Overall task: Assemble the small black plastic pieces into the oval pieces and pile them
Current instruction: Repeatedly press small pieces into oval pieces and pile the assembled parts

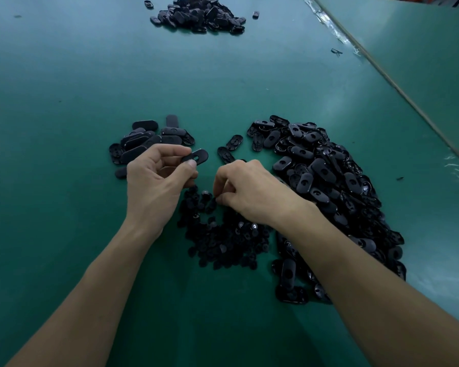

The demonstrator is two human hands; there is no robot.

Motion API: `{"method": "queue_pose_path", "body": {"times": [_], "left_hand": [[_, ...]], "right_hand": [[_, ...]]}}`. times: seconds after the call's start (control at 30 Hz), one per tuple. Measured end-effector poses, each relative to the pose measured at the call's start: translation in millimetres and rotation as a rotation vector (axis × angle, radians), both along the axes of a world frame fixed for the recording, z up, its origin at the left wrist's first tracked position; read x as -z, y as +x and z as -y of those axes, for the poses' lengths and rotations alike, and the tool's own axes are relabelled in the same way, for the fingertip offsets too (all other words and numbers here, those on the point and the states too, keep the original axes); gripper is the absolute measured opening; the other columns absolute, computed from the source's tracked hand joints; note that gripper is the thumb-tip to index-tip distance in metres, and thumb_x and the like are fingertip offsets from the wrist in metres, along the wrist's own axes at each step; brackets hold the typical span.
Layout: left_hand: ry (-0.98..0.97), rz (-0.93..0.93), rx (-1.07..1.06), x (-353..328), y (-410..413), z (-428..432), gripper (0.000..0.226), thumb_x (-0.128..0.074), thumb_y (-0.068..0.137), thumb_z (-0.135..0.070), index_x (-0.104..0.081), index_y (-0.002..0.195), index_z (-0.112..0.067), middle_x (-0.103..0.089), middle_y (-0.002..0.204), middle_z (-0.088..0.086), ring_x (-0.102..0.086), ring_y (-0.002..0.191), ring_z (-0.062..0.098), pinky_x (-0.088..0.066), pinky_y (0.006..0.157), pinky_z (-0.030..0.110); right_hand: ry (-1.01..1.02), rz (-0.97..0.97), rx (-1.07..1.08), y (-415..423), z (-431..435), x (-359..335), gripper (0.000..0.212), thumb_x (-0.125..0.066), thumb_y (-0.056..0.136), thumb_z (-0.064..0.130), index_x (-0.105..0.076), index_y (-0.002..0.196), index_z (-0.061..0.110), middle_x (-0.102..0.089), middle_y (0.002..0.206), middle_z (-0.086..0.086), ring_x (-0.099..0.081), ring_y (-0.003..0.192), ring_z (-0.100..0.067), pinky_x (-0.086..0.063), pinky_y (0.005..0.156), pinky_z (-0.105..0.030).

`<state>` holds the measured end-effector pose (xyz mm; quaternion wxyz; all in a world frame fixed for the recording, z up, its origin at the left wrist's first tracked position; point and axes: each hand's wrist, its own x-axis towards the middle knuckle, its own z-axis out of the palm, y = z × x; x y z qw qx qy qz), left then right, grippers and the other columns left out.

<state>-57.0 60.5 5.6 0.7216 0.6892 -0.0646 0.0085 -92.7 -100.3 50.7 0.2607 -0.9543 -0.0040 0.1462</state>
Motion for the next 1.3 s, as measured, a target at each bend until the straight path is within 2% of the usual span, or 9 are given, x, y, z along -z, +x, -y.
{"method": "queue_pose_path", "body": {"times": [0.07,0.13,0.3,0.43,0.77,0.9,1.1,1.2,1.3], "left_hand": [[0.003,0.003,-0.002,0,0,0,0.018,-0.071,0.089,-0.001,-0.07,0.093,-0.018,-0.073,0.079,-0.001,-0.072,0.071,0.013,-0.057,0.066,0.021],[0.007,0.008,-0.004,1,0,0,0.018,-0.071,0.089,-0.001,-0.07,0.093,-0.019,-0.073,0.079,-0.002,-0.072,0.071,0.013,-0.057,0.066,0.021],[0.021,0.025,0.008,2,0,0,0.017,-0.071,0.09,-0.002,-0.07,0.094,-0.019,-0.074,0.079,-0.003,-0.073,0.072,0.014,-0.056,0.066,0.02],[0.031,0.033,0.003,3,1,1,0.017,-0.071,0.09,-0.003,-0.07,0.094,-0.02,-0.074,0.079,-0.003,-0.073,0.071,0.015,-0.057,0.067,0.021],[0.047,0.061,0.012,8,3,-1,0.019,-0.072,0.089,-0.005,-0.071,0.094,-0.023,-0.075,0.084,-0.003,-0.074,0.073,0.016,-0.06,0.07,0.025],[0.063,0.08,0.013,10,3,-1,0.025,-0.072,0.088,-0.004,-0.071,0.091,-0.029,-0.075,0.082,-0.004,-0.073,0.075,0.016,-0.059,0.071,0.028],[0.122,0.117,0.042,10,3,-1,0.021,-0.075,0.085,-0.014,-0.073,0.094,-0.033,-0.077,0.087,-0.005,-0.073,0.078,0.014,-0.058,0.074,0.03],[0.129,0.119,0.065,9,0,1,0.026,-0.074,0.088,-0.005,-0.073,0.094,-0.031,-0.077,0.086,-0.006,-0.074,0.078,0.014,-0.058,0.071,0.027],[0.118,0.126,0.096,7,-1,2,0.028,-0.075,0.088,-0.003,-0.072,0.095,-0.029,-0.077,0.087,-0.007,-0.075,0.078,0.014,-0.059,0.072,0.024]], "right_hand": [[0.006,-0.012,-0.001,0,-1,1,0.002,-0.064,0.097,0.022,-0.066,0.098,0.022,-0.062,0.108,-0.01,-0.064,0.093,-0.029,-0.056,0.086,-0.044],[-0.007,-0.023,0.002,1,-2,0,0.014,-0.059,0.1,0.029,-0.065,0.104,0.017,-0.059,0.111,-0.011,-0.061,0.095,-0.03,-0.053,0.085,-0.042],[-0.03,-0.016,0.003,0,-4,-4,0.029,-0.05,0.105,0.032,-0.067,0.103,0.008,-0.06,0.101,-0.011,-0.061,0.085,-0.029,-0.047,0.069,-0.034],[-0.026,-0.001,-0.014,0,-4,-5,0.024,-0.055,0.103,0.027,-0.071,0.108,0.01,-0.064,0.105,-0.012,-0.06,0.094,-0.027,-0.051,0.077,-0.035],[0.06,0.125,0.043,0,-9,-13,0.035,-0.055,0.103,0.032,-0.069,0.089,0.003,-0.067,0.084,-0.009,-0.062,0.075,-0.026,-0.052,0.067,-0.038],[0.165,0.2,0.128,-2,-8,-13,0.024,-0.056,0.103,0.032,-0.068,0.093,0.013,-0.068,0.079,-0.003,-0.065,0.073,-0.017,-0.057,0.073,-0.04],[0.242,0.342,0.121,0,-6,-15,0.012,-0.068,0.095,0.018,-0.078,0.102,0.015,-0.067,0.078,0.016,-0.062,0.072,0.006,-0.05,0.075,-0.008],[0.259,0.36,0.11,-1,-6,-16,0.02,-0.065,0.095,0.01,-0.077,0.11,0.016,-0.073,0.09,0.011,-0.065,0.083,0.002,-0.052,0.086,-0.013],[0.289,0.354,0.133,-2,-6,-15,0.02,-0.067,0.093,0.008,-0.075,0.11,0.015,-0.073,0.086,0.012,-0.068,0.081,-0.001,-0.056,0.085,-0.021]]}}
